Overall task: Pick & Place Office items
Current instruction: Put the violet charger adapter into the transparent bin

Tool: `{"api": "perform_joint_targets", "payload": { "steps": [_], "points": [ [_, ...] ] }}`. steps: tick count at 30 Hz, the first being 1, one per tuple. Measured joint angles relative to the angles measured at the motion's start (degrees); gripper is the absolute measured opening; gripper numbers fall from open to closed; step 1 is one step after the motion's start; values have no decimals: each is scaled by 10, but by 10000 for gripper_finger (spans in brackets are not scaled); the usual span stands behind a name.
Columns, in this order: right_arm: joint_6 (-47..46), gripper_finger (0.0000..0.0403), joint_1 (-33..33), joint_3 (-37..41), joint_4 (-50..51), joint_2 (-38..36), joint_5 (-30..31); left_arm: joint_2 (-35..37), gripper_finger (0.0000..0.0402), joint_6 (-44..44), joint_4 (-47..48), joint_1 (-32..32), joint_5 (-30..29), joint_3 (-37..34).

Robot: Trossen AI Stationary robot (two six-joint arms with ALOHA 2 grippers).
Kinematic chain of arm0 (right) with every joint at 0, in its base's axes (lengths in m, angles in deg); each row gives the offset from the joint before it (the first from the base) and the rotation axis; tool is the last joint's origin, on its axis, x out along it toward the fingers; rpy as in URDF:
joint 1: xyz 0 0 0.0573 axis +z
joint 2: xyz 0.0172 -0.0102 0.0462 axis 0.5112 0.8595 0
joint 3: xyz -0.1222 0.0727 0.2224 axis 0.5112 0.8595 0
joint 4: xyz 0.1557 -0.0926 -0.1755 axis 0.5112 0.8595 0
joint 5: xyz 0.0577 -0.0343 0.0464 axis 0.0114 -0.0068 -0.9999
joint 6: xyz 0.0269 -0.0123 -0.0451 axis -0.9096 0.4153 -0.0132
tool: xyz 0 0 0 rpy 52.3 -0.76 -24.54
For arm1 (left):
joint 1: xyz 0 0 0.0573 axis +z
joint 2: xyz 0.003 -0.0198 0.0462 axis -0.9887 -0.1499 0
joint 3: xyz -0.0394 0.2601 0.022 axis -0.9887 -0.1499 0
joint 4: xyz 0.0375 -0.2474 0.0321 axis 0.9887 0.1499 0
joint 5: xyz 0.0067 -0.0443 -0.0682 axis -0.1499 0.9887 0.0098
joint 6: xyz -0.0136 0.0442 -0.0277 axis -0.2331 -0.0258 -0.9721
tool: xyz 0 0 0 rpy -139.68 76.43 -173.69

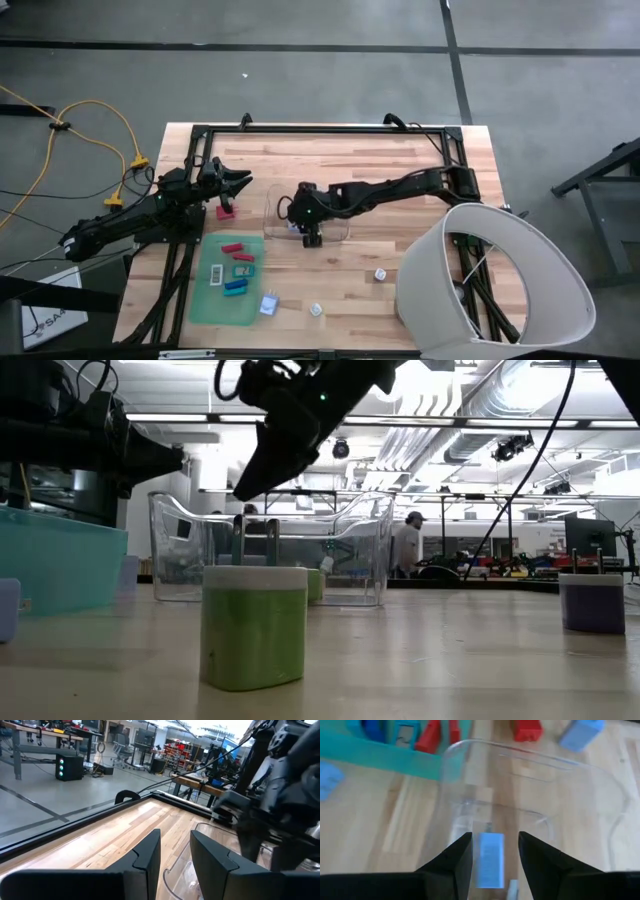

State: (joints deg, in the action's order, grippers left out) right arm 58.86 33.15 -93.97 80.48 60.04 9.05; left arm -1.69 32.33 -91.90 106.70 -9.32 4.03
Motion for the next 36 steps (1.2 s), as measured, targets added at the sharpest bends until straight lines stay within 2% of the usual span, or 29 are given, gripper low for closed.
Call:
{"api": "perform_joint_targets", "payload": {
  "steps": [4,12,16,36],
  "points": [
    [-1,146,19,0,1,-3,-13,0,102,0,0,0,0,0],
    [-2,146,54,0,-14,-5,-80,0,102,0,0,0,0,0],
    [-22,146,71,0,-1,-5,-89,0,102,0,0,0,0,0],
    [-233,146,104,1,221,-17,-90,0,102,0,0,0,0,0]
  ]
}}
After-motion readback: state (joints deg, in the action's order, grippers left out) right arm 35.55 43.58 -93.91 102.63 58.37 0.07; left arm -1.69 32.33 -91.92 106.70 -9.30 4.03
